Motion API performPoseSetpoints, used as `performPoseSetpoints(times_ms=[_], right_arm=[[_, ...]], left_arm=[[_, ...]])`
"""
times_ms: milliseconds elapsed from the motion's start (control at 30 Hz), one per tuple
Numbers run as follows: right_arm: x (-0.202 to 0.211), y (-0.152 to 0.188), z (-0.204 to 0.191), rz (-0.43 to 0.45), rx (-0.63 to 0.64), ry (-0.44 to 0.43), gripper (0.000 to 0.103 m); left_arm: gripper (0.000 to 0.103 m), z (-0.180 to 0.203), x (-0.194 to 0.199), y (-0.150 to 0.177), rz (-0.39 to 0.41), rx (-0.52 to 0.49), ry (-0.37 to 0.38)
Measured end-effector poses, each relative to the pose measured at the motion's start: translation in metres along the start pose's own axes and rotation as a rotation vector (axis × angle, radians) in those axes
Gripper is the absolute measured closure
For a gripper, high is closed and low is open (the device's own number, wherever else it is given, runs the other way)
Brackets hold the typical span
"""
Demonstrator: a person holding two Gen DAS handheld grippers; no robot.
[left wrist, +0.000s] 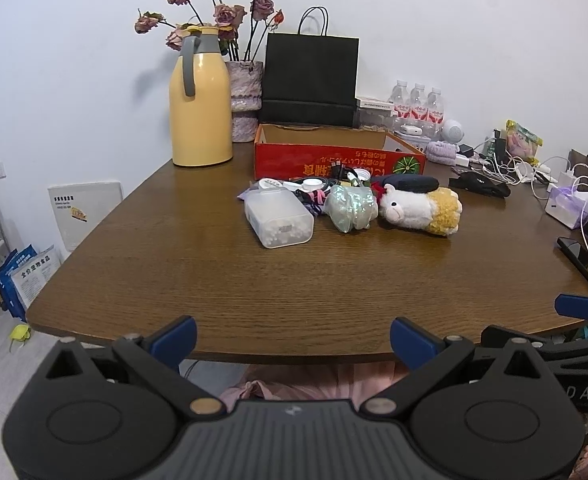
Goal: Organize objects
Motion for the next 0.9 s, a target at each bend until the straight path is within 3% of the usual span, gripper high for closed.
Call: performPoseSetpoints(times_ms=[900], right_arm=[[-0.0089, 0.0056, -0.0011, 0.009, -0.053, -0.024, 0.0]], left_arm=[[0.0, 0.0001, -0.0016, 0.0029, -0.014, 0.002, 0.003]])
Point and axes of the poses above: each gripper's, at about its wrist camera, not at the fingertips, and x roughly against the way its jaws point, z to its right, y to its underside, the point moved 5 cm from there along -x, roughly the way its jaws point, and after that the axes turned 3 degrees about -x, right-handed, at the moved point
